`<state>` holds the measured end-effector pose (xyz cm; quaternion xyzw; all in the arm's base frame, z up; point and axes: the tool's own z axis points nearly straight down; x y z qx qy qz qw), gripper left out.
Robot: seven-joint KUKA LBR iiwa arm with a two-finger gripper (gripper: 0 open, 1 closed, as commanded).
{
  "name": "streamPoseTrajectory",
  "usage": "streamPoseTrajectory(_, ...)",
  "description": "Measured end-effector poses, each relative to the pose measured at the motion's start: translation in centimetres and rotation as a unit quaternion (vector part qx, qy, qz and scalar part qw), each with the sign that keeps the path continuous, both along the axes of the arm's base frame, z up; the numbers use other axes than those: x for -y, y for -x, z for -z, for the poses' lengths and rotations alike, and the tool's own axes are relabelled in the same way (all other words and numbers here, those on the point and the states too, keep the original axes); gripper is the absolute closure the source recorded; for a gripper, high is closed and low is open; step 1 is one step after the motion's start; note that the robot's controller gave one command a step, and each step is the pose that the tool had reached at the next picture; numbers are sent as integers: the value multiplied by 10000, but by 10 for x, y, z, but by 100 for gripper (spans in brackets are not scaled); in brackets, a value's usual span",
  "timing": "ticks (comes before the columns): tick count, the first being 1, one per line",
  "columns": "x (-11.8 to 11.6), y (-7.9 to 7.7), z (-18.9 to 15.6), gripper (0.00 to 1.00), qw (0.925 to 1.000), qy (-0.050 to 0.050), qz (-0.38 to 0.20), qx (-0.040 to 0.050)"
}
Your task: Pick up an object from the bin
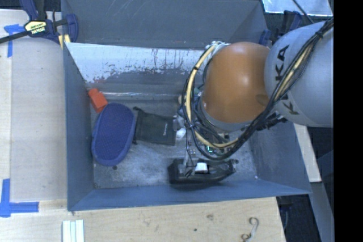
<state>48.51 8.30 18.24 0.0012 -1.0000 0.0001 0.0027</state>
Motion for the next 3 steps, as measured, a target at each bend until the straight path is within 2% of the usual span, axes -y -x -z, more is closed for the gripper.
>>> streamPoseTrajectory(1,24,-135,99,0,9949,0,-1010,43)
streamPoseTrajectory(2,23,-135,96,100,9949,-8,-1003,52)
streamPoseTrajectory(3,13,-124,-30,100,9955,-5,-944,92)
